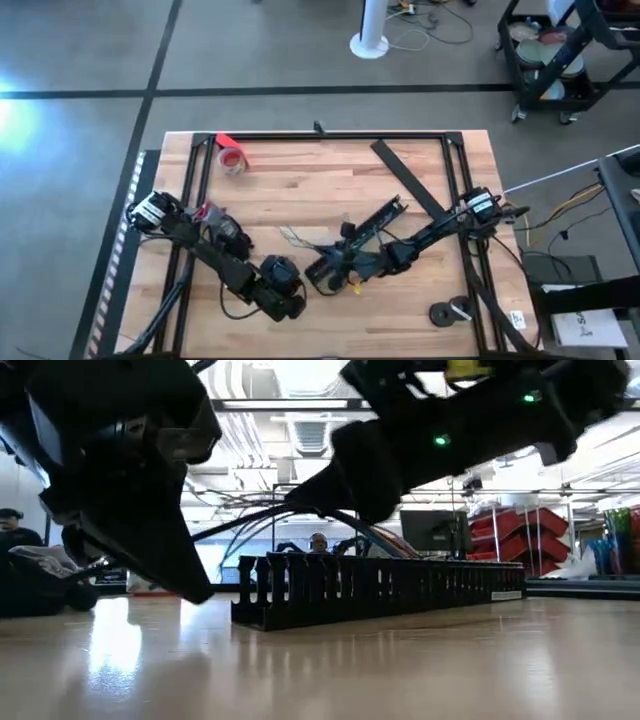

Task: Ziptie cables
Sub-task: Put the zip-tied cables into the black cable duct

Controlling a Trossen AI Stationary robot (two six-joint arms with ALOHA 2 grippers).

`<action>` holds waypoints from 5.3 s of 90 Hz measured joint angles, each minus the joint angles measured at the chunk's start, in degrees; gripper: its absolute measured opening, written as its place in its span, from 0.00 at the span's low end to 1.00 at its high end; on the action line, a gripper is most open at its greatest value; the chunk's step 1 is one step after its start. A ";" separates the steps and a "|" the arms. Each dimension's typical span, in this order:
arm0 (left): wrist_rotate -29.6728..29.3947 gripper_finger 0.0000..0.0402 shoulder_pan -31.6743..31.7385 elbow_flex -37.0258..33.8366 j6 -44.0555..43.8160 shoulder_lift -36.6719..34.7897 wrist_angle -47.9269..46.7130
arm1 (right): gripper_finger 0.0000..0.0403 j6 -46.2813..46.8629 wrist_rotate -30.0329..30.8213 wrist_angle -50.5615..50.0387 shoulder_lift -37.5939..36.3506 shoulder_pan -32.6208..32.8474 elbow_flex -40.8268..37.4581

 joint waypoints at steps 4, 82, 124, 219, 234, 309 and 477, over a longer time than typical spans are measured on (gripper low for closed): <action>0.23 0.02 0.02 -0.02 -0.13 0.57 0.27 | 0.00 -2.99 -0.02 3.39 1.22 0.86 -0.64; -3.70 0.10 0.02 -1.01 -0.04 1.52 13.23 | 0.00 -17.07 -0.08 17.36 9.23 3.16 -0.18; -10.30 0.26 0.13 -3.93 0.53 1.52 14.94 | 0.00 -17.12 4.81 17.01 9.21 1.27 0.90; -26.51 0.02 1.95 -8.52 16.21 10.00 22.51 | 0.00 -19.19 -1.20 11.44 9.14 2.54 1.86; -26.30 0.01 1.95 -8.55 17.02 10.00 22.47 | 0.00 -22.30 -6.72 7.85 9.07 2.19 1.82; -24.84 0.00 1.97 -8.72 30.56 7.50 18.98 | 0.26 4.47 -20.64 -23.07 4.27 -2.88 10.89; -25.17 0.00 2.01 -8.90 32.15 7.46 17.58 | 0.55 22.02 -39.15 -66.36 5.56 -6.51 32.33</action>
